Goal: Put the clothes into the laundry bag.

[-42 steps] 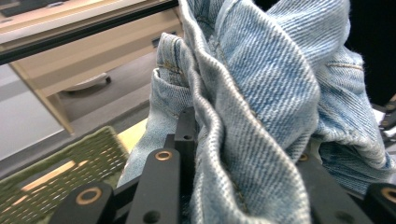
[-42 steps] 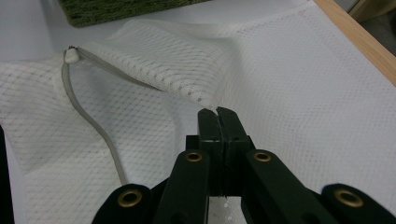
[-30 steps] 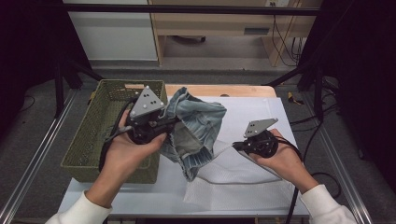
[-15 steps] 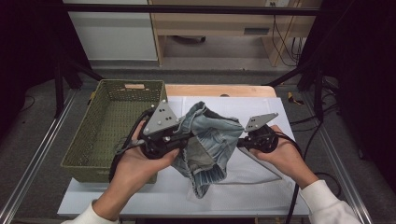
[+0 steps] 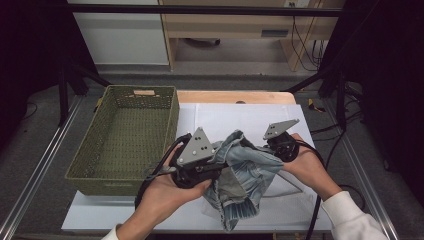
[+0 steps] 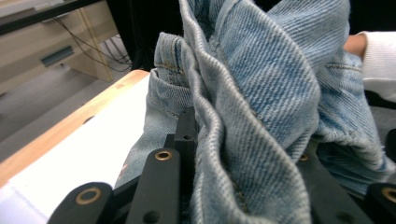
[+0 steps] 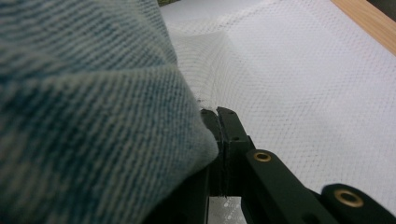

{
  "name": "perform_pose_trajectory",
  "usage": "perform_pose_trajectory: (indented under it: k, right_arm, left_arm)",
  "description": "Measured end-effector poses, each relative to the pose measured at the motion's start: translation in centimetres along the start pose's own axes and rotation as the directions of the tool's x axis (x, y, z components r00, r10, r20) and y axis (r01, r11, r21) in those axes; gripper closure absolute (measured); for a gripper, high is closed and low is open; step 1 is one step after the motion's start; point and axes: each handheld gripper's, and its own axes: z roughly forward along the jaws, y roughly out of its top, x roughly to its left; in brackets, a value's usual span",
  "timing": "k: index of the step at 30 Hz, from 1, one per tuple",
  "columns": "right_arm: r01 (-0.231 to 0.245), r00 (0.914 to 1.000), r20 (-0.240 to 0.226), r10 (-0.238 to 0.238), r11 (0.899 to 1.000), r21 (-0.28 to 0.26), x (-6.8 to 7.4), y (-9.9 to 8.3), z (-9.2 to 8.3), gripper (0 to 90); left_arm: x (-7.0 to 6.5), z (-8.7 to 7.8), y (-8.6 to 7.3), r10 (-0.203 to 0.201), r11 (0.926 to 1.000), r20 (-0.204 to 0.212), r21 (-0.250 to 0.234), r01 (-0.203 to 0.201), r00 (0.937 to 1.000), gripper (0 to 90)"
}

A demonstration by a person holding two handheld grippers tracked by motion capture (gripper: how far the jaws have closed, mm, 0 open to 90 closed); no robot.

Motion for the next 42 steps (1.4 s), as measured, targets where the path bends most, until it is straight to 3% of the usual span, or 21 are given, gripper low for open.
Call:
perform_pose_trajectory:
  k: [4,9,22,29,34,42]
  right_arm:
    - [-0.012,0.9999,-0.003,0.012,1.000,0.008,-0.3,-0.3,0.1,90.0]
    - [-0.026,0.9997,-0.003,0.026,1.000,0.010,-0.5,-0.3,0.2,90.0]
    - [-0.049,0.9987,0.017,0.049,0.999,0.023,-1.6,-0.3,0.6,90.0]
    - [-0.048,0.9982,0.038,0.047,0.999,0.026,-2.0,0.2,0.2,90.0]
    - [-0.038,0.9984,0.043,0.037,0.999,0.026,-2.3,0.6,0.2,90.0]
    - [-0.037,0.9981,0.051,0.036,0.999,0.026,-2.5,1.1,0.1,90.0]
  left_arm:
    - [-0.7,0.1,0.4,0.006,0.9999,0.010,-0.014,-0.006,0.9999,69.6]
    - [-1.5,0.2,0.5,0.033,0.9994,0.027,0.003,-0.033,0.9991,69.6]
    - [-2.1,1.1,-0.8,0.026,0.9996,0.054,0.012,-0.027,0.9982,69.6]
    - [-2.6,2.2,-1.3,0.018,0.9996,0.070,0.018,-0.019,0.9974,69.6]
    - [-3.1,2.9,-0.9,0.036,0.9992,0.070,0.017,-0.037,0.9969,69.6]
    - [-2.9,4.6,-1.0,0.010,0.9995,0.082,0.029,-0.012,0.9966,69.6]
